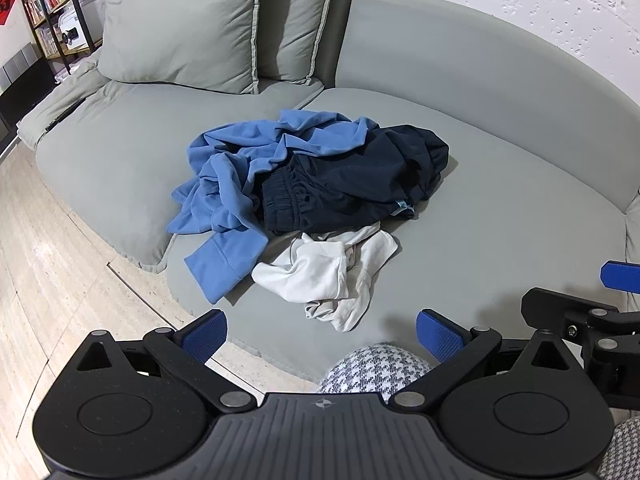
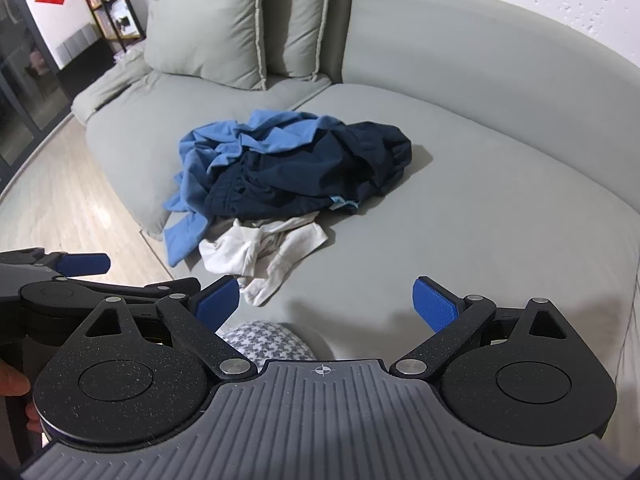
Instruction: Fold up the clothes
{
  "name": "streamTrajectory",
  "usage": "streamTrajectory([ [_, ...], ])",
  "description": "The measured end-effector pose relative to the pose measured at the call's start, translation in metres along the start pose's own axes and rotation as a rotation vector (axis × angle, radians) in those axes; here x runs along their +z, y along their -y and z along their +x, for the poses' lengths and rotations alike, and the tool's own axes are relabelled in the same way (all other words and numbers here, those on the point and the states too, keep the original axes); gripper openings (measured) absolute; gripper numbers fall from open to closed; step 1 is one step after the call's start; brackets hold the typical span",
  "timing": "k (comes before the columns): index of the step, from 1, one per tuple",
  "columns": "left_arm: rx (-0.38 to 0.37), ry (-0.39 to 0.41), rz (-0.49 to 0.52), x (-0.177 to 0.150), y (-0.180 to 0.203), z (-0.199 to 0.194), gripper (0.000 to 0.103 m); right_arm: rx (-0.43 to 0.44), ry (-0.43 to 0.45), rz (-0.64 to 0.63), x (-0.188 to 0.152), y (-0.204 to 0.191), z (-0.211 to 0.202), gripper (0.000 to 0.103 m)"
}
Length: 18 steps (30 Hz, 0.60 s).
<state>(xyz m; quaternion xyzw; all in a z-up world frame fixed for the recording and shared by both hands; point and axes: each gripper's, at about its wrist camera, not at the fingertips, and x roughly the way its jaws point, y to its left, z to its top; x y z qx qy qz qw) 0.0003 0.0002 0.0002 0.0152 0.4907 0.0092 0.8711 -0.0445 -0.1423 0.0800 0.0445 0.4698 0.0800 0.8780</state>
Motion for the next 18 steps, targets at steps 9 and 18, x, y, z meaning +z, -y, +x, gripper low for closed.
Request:
streamTrajectory([
  [9,0.010,0.002,0.000,0.0018,-0.0027,-0.0027,0.102,0.002,0.006,-0.005,0.0004,-0.0025,-0.0023,0.097],
  [18,0.013,0.007,-0.004,-0.0018,-0.0057,-0.0032,0.102,0.014,0.006,-0.019,0.0036,-0.0033,-0.0034,0.097],
])
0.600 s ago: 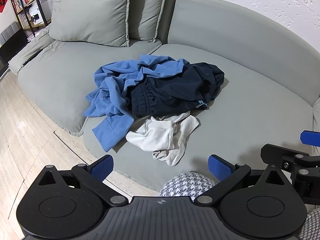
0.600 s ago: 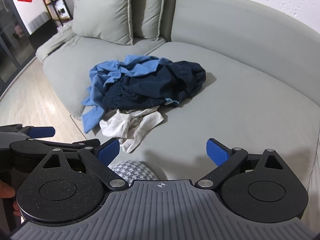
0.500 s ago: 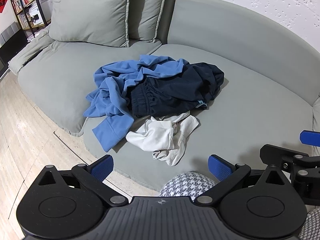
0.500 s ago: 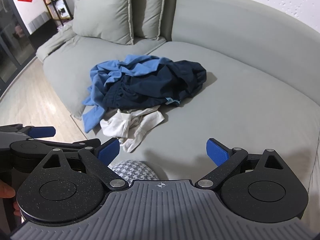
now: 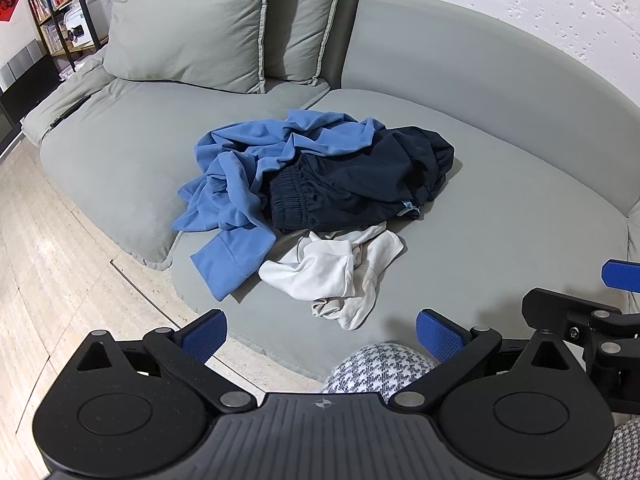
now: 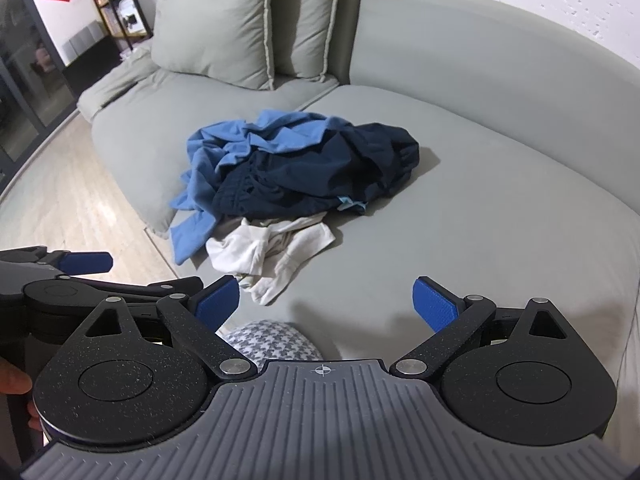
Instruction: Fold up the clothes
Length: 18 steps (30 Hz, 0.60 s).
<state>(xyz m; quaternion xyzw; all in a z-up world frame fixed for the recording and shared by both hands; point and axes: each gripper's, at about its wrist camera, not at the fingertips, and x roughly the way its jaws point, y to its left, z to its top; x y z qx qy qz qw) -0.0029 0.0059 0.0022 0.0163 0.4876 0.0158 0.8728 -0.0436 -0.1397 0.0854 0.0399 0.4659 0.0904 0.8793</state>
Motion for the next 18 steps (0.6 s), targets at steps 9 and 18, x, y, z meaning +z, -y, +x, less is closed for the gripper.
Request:
streamTrajectory([
  [9,-0.001,0.005,-0.005,-0.0002,-0.0040,-0.0012,0.102,-0.007,0.002,-0.004,-0.0013,-0.0025,0.0046,0.097],
  [18,0.000,0.004,-0.006,-0.0010,-0.0034,-0.0017,0.102,-0.011,0.005,-0.002,-0.0016,-0.0021,0.0030,0.097],
])
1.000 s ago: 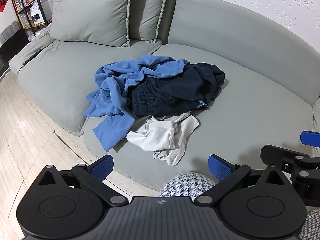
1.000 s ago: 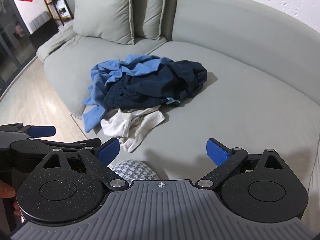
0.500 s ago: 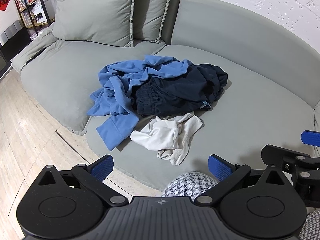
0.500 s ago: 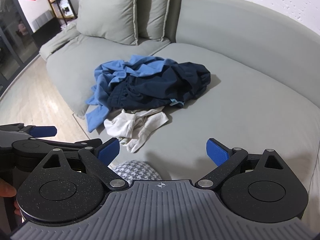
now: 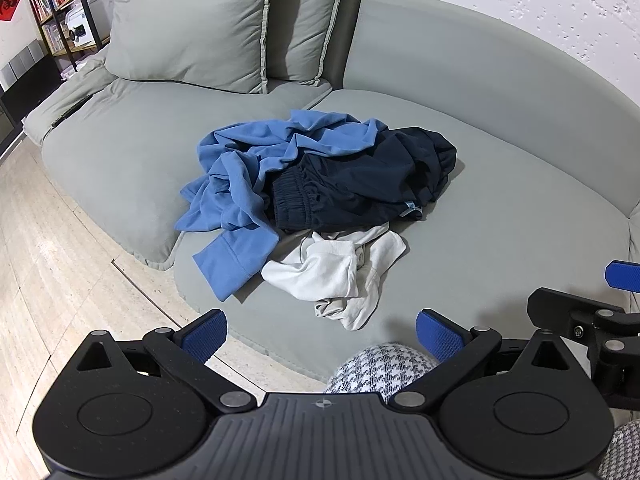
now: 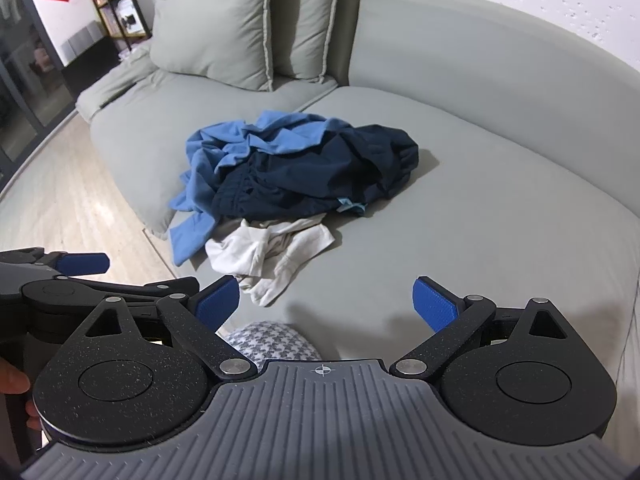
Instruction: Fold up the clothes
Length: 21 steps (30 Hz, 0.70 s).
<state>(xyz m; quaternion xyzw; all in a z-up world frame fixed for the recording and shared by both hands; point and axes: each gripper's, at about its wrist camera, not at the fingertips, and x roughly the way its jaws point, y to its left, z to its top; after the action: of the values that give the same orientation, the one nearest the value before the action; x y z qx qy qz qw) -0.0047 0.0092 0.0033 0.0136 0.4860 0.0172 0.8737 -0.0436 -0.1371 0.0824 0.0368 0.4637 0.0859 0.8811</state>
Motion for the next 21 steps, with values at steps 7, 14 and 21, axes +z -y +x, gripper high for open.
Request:
streamTrajectory([
  [7,0.001,-0.001,0.001,0.0002,0.0008,0.0008,0.102,0.003,-0.002,0.003,-0.0013,0.0004,0.0001,0.097],
  [14,0.002,-0.005,0.003,0.0020,0.0013,0.0015,0.102,0.003,-0.002,0.007,0.0007,0.0025,-0.0012,0.097],
  [21,0.005,-0.007,0.002,0.0027,-0.0007,0.0056,0.102,0.004,-0.006,0.003,0.0003,0.0011,0.0002,0.097],
])
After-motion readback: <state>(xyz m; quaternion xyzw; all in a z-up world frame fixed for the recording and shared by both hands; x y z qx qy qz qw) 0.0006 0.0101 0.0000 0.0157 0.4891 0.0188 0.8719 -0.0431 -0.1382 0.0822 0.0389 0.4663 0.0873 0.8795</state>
